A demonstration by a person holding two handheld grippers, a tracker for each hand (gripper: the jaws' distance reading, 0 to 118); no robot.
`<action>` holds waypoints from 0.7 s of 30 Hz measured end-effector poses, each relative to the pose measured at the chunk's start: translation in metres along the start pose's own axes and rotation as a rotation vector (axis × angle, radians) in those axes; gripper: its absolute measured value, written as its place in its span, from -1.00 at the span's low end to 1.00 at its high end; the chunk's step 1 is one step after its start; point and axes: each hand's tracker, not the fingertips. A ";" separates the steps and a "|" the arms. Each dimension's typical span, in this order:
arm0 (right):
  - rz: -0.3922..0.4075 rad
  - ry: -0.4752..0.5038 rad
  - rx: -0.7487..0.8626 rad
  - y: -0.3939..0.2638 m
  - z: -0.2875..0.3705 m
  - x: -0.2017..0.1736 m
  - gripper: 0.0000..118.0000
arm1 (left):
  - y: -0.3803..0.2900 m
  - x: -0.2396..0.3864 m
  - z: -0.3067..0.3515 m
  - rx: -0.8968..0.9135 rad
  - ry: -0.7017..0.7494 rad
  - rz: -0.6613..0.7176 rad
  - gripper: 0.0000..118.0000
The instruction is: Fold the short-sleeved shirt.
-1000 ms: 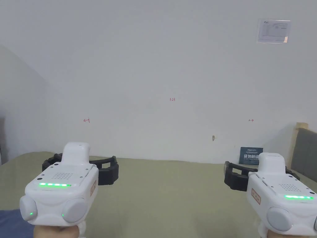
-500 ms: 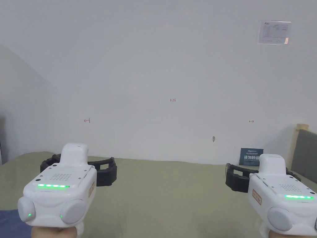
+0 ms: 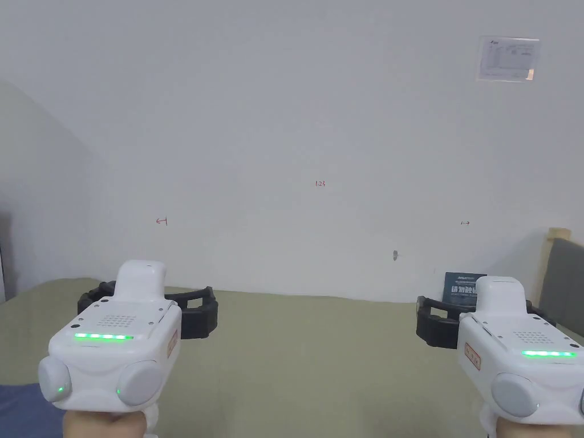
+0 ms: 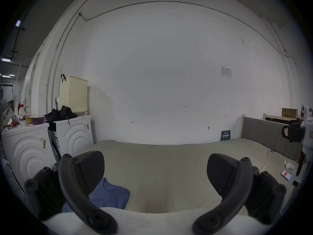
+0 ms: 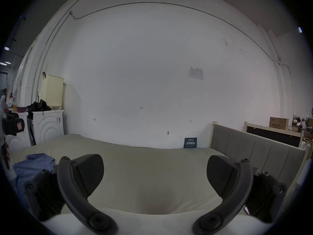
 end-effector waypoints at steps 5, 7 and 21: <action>0.008 0.018 0.001 0.001 0.000 -0.001 1.00 | 0.000 -0.003 -0.003 -0.007 -0.002 0.034 1.00; 0.013 0.027 -0.005 0.001 -0.001 -0.002 1.00 | 0.001 -0.003 -0.004 -0.009 -0.001 0.040 1.00; -0.003 0.027 -0.014 -0.005 0.004 -0.001 1.00 | -0.005 -0.005 -0.006 -0.018 0.000 0.011 1.00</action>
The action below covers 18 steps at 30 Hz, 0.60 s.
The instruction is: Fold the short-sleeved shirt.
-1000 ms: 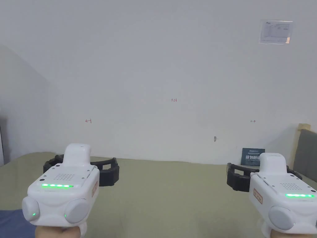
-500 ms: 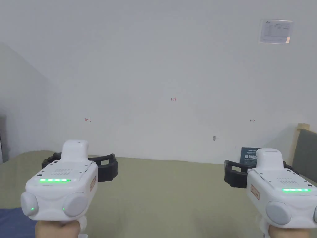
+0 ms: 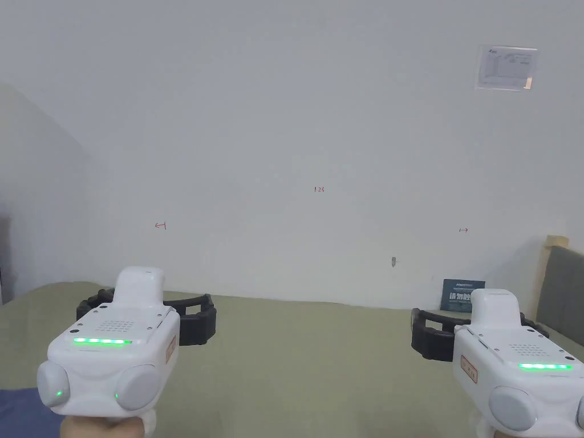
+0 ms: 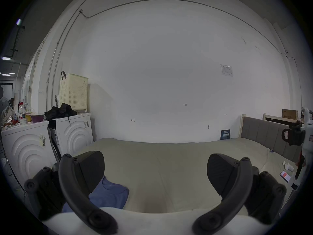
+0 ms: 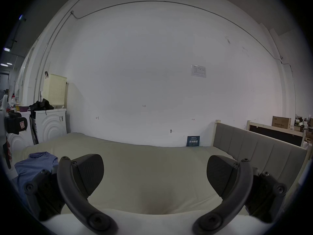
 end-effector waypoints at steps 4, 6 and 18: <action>0.001 0.004 -0.010 0.000 0.001 -0.001 1.00 | 0.000 0.000 0.000 0.002 -0.003 -0.004 1.00; -0.003 0.002 -0.003 -0.002 0.003 -0.001 1.00 | 0.000 0.000 0.000 0.010 0.001 -0.007 1.00; -0.072 0.007 -0.022 -0.011 0.001 0.011 1.00 | -0.007 0.006 0.012 0.027 0.014 0.012 1.00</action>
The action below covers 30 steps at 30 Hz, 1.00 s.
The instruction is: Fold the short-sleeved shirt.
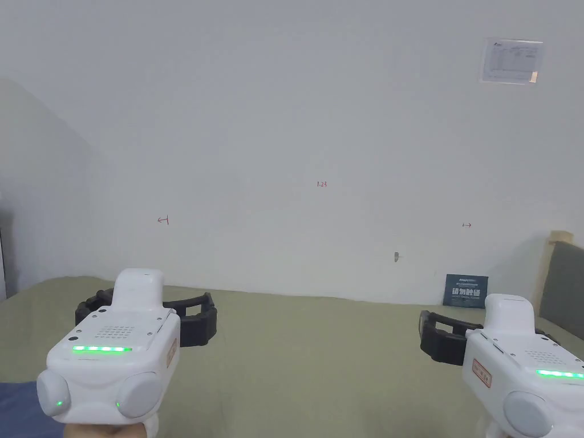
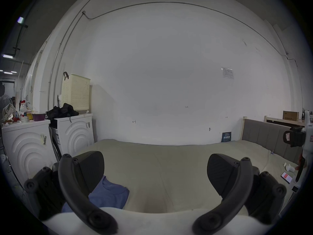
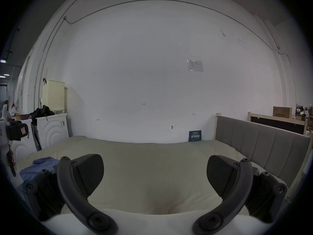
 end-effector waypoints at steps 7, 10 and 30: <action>0.030 -0.003 0.002 0.000 0.005 -0.008 1.00 | -0.002 -0.004 -0.007 -0.018 -0.019 0.051 1.00; 0.042 0.002 0.002 0.000 0.007 -0.010 1.00 | -0.001 -0.003 -0.007 -0.016 -0.009 0.040 1.00; 0.080 0.050 -0.121 -0.014 0.014 -0.039 -1.00 | -0.011 -0.030 0.015 -0.026 0.068 -0.019 -1.00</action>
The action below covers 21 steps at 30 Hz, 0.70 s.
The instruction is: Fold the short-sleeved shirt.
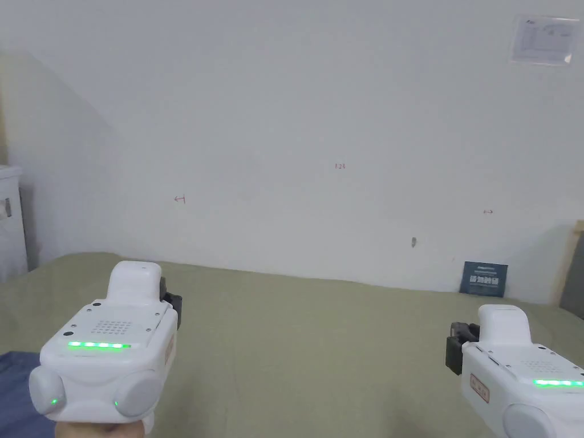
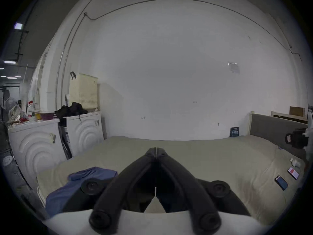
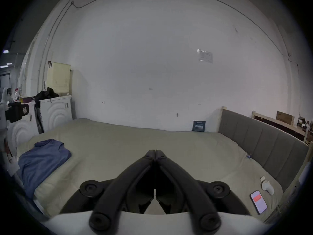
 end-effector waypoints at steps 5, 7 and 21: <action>0.011 0.157 0.027 0.018 -0.006 -0.060 -1.00 | 0.006 -0.065 0.032 -0.010 0.099 0.007 -1.00; 0.000 0.239 0.025 0.019 -0.013 -0.093 -1.00 | 0.006 -0.096 0.053 -0.017 0.161 0.009 -1.00; 0.073 0.685 -0.036 -0.008 -0.022 -0.268 -1.00 | -0.027 -0.207 0.170 -0.149 0.439 0.050 -1.00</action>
